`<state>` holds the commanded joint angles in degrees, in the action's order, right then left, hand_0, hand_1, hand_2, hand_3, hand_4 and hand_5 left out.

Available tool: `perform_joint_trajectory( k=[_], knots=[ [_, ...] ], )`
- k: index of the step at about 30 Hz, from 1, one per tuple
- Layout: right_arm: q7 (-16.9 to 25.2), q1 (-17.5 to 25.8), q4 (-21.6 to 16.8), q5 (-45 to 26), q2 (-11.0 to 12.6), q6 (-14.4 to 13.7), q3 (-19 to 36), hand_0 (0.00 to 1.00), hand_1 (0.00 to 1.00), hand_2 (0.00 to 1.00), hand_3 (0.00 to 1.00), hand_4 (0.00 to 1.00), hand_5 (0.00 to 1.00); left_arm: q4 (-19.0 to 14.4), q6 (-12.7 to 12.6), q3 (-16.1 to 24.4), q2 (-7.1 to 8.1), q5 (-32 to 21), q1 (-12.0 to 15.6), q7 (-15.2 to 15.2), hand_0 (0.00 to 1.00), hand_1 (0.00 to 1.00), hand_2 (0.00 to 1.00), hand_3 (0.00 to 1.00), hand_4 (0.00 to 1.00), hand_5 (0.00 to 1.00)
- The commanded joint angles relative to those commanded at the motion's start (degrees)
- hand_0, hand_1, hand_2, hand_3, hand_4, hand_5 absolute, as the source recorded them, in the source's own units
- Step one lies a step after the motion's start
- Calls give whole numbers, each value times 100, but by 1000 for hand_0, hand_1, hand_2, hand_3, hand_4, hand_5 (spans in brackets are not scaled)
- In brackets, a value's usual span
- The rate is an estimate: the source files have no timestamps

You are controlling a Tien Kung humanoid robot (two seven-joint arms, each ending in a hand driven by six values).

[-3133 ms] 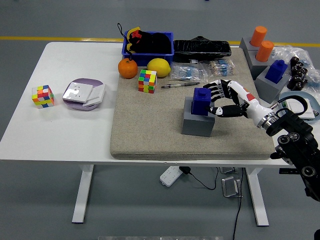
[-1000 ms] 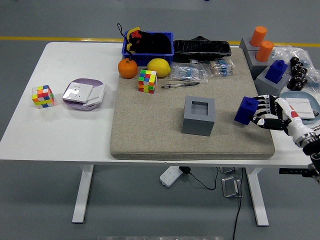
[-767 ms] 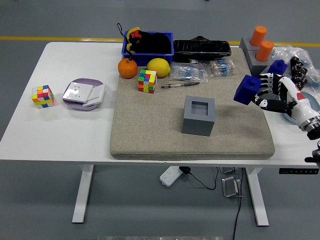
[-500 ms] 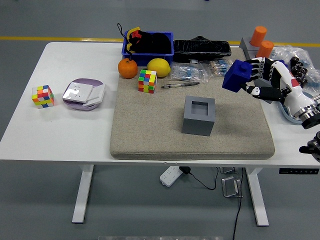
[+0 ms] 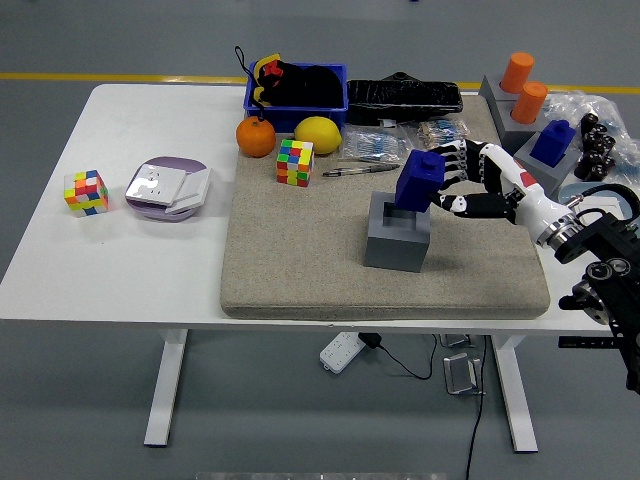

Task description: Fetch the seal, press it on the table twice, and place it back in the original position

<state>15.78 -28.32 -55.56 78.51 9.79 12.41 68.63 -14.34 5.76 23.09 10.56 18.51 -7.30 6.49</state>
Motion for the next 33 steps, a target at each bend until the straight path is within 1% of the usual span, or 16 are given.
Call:
perform_joint_trajectory(
  k=[14,33],
  knots=[
    [-11,-121,229,13,-70,36,-169,484,379,382,405,697,2,2,4,-22,2,3,2,1,816,817,788,836,801,409],
    [-11,-134,350,65,-96,47,-210,484,377,382,411,709,2,8,7,4,-16,13,21,0,816,817,787,836,801,408]
  ],
)
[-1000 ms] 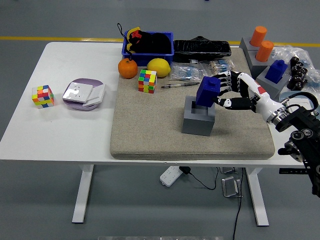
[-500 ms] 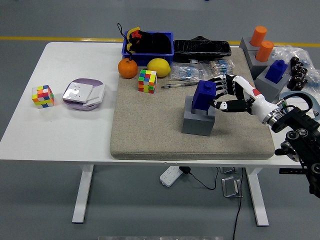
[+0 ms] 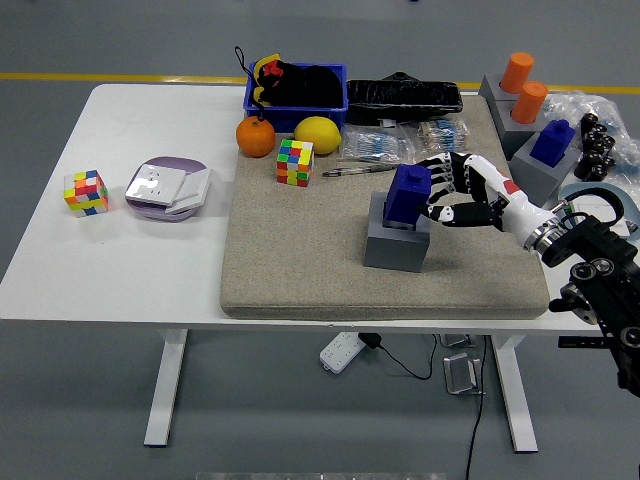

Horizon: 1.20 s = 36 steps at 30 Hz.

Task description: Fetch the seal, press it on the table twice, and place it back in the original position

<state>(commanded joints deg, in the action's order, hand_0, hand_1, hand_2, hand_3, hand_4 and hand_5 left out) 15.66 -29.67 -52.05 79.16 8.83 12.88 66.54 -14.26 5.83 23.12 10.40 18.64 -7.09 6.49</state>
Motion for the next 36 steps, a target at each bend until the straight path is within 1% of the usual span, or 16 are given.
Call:
perform_joint_trajectory(
  k=[36],
  knots=[
    [46,-89,251,5,-35,-28,-180,483,376,381,413,713,2,4,2,13,-1,20,-14,0,817,817,788,836,802,410]
  ],
)
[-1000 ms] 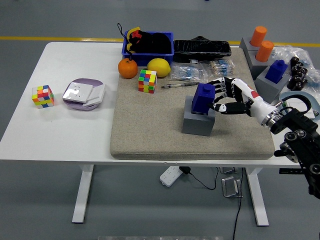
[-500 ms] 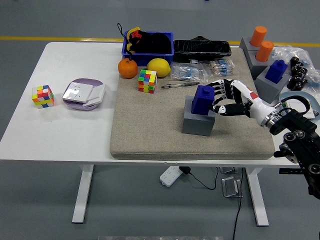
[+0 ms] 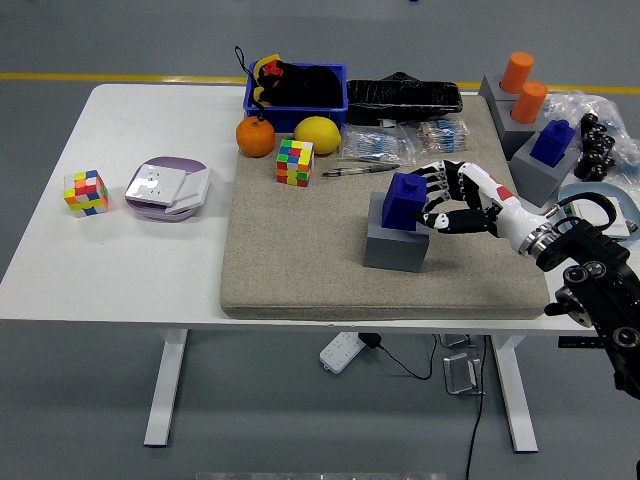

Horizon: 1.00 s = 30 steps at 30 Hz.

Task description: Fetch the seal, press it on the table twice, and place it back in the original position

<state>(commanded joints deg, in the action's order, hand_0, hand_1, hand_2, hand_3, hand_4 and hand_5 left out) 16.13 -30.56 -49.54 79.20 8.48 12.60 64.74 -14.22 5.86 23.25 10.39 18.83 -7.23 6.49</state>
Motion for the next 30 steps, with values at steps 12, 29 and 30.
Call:
perform_joint_trajectory(
  k=[12,29,30],
  knots=[
    [22,-21,50,9,-9,-3,-36,484,377,382,416,714,2,-1,1,16,-10,8,3,0,817,816,789,836,801,410],
    [15,-48,-139,288,103,87,129,485,377,382,415,718,2,2,8,26,-9,8,2,-2,817,816,787,836,801,410],
    [11,-45,-153,318,107,97,132,485,377,382,415,718,2,3,8,28,-10,5,5,-3,817,816,787,836,801,410]
  ],
)
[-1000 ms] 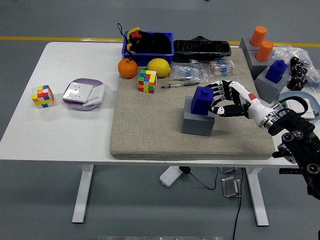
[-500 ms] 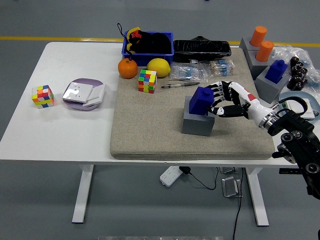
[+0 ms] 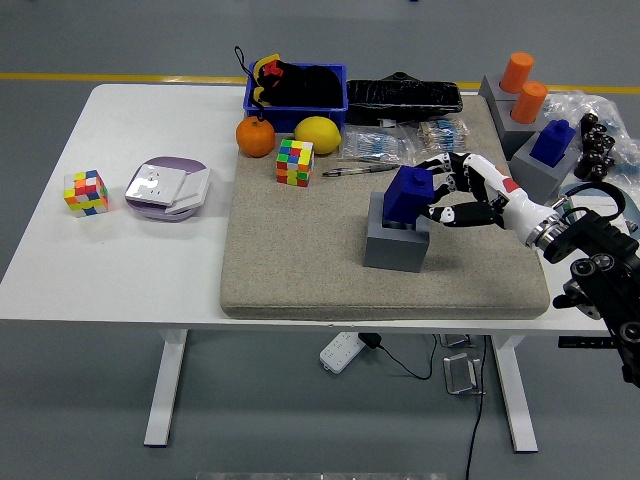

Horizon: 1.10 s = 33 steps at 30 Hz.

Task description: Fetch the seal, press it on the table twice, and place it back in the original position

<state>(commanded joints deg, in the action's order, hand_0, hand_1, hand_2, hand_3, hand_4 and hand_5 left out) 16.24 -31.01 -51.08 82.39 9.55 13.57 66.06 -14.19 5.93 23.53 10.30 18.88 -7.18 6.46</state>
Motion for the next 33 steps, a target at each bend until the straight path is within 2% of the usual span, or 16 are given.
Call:
perform_joint_trajectory(
  k=[16,33],
  knots=[
    [-103,-6,-215,280,4,110,45,479,371,381,412,720,2,3,5,4,-8,-6,7,2,817,817,787,836,802,412],
    [-136,-55,-193,488,1,99,0,473,368,378,407,724,2,2,7,-22,18,-20,3,4,817,817,788,836,802,413]
  ],
)
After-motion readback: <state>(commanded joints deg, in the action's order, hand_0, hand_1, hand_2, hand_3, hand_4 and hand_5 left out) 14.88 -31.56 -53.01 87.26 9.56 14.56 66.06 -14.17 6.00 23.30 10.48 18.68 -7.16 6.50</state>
